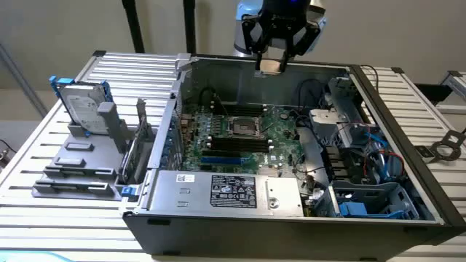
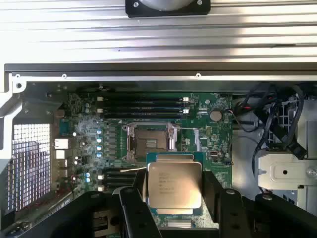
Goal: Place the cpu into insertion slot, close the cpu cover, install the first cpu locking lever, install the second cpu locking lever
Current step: 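Place the cpu into insertion slot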
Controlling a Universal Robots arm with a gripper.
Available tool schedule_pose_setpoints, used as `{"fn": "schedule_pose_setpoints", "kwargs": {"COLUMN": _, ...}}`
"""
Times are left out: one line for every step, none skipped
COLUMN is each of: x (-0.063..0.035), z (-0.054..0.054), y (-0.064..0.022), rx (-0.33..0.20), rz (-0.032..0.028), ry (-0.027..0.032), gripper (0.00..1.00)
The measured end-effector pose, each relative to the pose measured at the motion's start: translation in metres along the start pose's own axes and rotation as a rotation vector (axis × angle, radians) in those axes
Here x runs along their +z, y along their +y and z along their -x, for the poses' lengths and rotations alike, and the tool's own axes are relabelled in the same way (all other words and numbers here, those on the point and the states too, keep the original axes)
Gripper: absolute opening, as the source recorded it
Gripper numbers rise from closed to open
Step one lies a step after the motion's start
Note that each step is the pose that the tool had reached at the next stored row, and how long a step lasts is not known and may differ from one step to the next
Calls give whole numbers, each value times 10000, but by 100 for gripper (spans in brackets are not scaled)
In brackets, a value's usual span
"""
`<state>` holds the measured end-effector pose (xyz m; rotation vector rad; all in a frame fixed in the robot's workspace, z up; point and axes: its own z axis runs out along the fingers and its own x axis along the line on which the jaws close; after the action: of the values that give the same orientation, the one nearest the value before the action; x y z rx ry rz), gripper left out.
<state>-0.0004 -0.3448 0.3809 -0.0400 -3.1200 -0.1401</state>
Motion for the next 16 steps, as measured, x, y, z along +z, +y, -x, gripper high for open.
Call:
{"fn": "schedule_pose_setpoints", "kwargs": {"x": 0, "z": 0, "y": 0, "rx": 1, "rz": 0, "ry": 0, "gripper": 55}}
{"fn": "schedule_pose_setpoints", "kwargs": {"x": 0, "z": 0, "y": 0, "rx": 1, "rz": 0, "ry": 0, "gripper": 55}}
{"fn": "schedule_pose_setpoints", "kwargs": {"x": 0, "z": 0, "y": 0, "rx": 1, "rz": -1, "ry": 0, "gripper": 55}}
{"fn": "schedule_pose_setpoints", "kwargs": {"x": 0, "z": 0, "y": 0, "rx": 0, "rz": 0, "ry": 0, "gripper": 55}}
{"fn": "schedule_pose_setpoints", "kwargs": {"x": 0, "z": 0, "y": 0, "rx": 0, "rz": 1, "ry": -1, "gripper": 55}}
{"fn": "schedule_pose_setpoints", "kwargs": {"x": 0, "z": 0, "y": 0, "rx": 0, "rz": 0, "ry": -1, "gripper": 55}}
{"fn": "schedule_pose_setpoints", "kwargs": {"x": 0, "z": 0, "y": 0, "rx": 0, "rz": 1, "ry": -1, "gripper": 55}}
{"fn": "schedule_pose_setpoints", "kwargs": {"x": 0, "z": 0, "y": 0, "rx": 0, "rz": 0, "ry": -1, "gripper": 55}}
{"fn": "schedule_pose_setpoints", "kwargs": {"x": 0, "z": 0, "y": 0, "rx": 0, "rz": 0, "ry": -1, "gripper": 55}}
{"fn": "schedule_pose_setpoints", "kwargs": {"x": 0, "z": 0, "y": 0, "rx": 0, "rz": 0, "ry": -1, "gripper": 55}}
{"fn": "schedule_pose_setpoints", "kwargs": {"x": 0, "z": 0, "y": 0, "rx": 0, "rz": 0, "ry": -1, "gripper": 55}}
{"fn": "schedule_pose_setpoints", "kwargs": {"x": 0, "z": 0, "y": 0, "rx": 0, "rz": 0, "ry": -1, "gripper": 55}}
{"fn": "schedule_pose_setpoints", "kwargs": {"x": 0, "z": 0, "y": 0, "rx": 0, "rz": 1, "ry": -1, "gripper": 55}}
{"fn": "schedule_pose_setpoints", "kwargs": {"x": 0, "z": 0, "y": 0, "rx": 0, "rz": 0, "ry": -1, "gripper": 55}}
{"fn": "schedule_pose_setpoints", "kwargs": {"x": 0, "z": 0, "y": 0, "rx": 0, "rz": 0, "ry": -1, "gripper": 55}}
{"fn": "schedule_pose_setpoints", "kwargs": {"x": 0, "z": 0, "y": 0, "rx": 0, "rz": 0, "ry": -1, "gripper": 55}}
